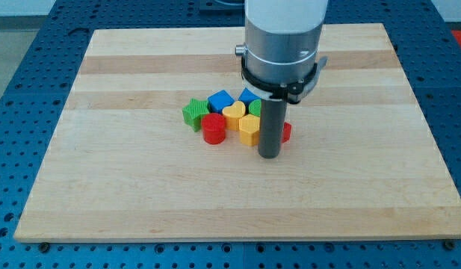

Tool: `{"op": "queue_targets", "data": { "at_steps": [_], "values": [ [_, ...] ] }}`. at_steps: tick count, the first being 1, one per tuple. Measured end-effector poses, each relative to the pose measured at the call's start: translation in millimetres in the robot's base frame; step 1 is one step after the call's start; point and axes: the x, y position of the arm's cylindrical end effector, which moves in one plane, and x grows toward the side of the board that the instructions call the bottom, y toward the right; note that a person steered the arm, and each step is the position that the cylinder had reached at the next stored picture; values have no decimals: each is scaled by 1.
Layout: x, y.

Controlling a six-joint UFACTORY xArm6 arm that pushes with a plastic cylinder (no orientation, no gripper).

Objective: Move the group of blocks a bit left

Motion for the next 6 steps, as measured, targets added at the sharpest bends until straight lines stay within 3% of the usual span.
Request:
{"op": "queue_targets", "data": {
  "at_steps": [1,3,4,6],
  "values": [
    [-1,7],
    [3,80],
    [-17,95],
    [-17,63]
  ]
}}
